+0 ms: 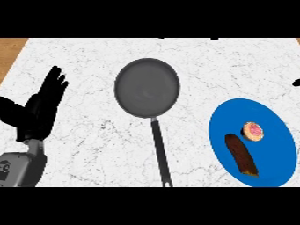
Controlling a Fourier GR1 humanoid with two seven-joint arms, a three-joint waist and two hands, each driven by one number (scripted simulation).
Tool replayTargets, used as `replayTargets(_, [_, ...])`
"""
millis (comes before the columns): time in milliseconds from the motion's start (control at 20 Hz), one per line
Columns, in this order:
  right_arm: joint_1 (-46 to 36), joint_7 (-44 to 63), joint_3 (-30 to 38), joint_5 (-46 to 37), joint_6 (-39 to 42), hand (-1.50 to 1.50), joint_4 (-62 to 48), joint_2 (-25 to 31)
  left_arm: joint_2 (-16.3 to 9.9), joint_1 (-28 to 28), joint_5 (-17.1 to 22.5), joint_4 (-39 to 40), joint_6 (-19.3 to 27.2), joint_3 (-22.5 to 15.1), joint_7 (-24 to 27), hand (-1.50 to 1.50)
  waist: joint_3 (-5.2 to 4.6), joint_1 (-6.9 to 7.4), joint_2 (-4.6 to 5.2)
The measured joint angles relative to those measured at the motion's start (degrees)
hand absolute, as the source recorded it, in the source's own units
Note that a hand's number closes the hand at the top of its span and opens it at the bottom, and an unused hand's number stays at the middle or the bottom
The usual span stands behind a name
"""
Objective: Pick the cupcake from the plate and place it in the pan
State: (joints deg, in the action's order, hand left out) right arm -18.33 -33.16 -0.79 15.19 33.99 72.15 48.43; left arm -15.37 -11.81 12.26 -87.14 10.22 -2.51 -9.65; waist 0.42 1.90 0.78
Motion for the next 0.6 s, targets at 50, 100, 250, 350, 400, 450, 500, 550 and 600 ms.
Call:
replayTargets(50, [-0.6,-1.7,0.1,-2.0,-0.4,-1.5,-0.6,1.4,-0.1,-0.1,0.1,-0.3,-0.1,0.0,-0.4,0.0,0.01,0.25,0.03])
replayTargets(100, [-1.3,-3.2,-0.2,-4.0,-1.1,-1.5,-1.2,2.6,-0.1,-0.1,0.4,-0.8,-0.3,-0.1,-0.7,0.0,0.0,0.59,0.06])
replayTargets(250, [-2.6,-8.1,-1.8,-9.5,-3.7,-1.5,-3.1,4.8,0.0,0.4,0.7,-0.6,-1.0,0.0,-0.2,0.0,-0.06,0.95,0.16])
replayTargets(350, [-4.3,-10.0,-3.7,-12.6,-5.0,-1.5,-3.7,6.3,-0.2,-0.7,1.0,-0.3,-1.2,0.5,-0.8,0.0,-0.12,1.0,0.17])
replayTargets(400, [-5.2,-10.8,-4.9,-14.7,-5.9,-1.5,-3.8,7.0,-0.1,-0.9,0.9,-0.3,-1.1,0.4,-0.9,0.0,-0.13,1.22,0.2])
replayTargets(450, [-6.1,-11.5,-6.2,-16.7,-6.8,-1.5,-3.9,7.5,-0.1,-0.8,0.8,-0.6,-1.1,0.2,-1.0,0.0,-0.16,1.39,0.16])
replayTargets(500, [-7.1,-12.0,-7.6,-18.6,-7.7,-1.5,-3.7,7.9,-0.1,-0.9,0.8,-0.5,-1.3,0.2,-0.9,0.0,-0.19,1.38,0.13])
replayTargets(550, [-8.1,-12.5,-8.9,-20.6,-8.5,-1.5,-3.6,8.6,0.2,-0.4,0.5,-0.6,-1.1,-0.2,-0.7,0.0,-0.22,1.39,0.08])
replayTargets(600, [-9.0,-13.1,-10.2,-22.7,-9.4,-1.5,-4.0,9.1,0.1,-0.1,0.5,-1.1,-1.2,-0.1,-0.9,0.0,-0.25,1.43,0.02])
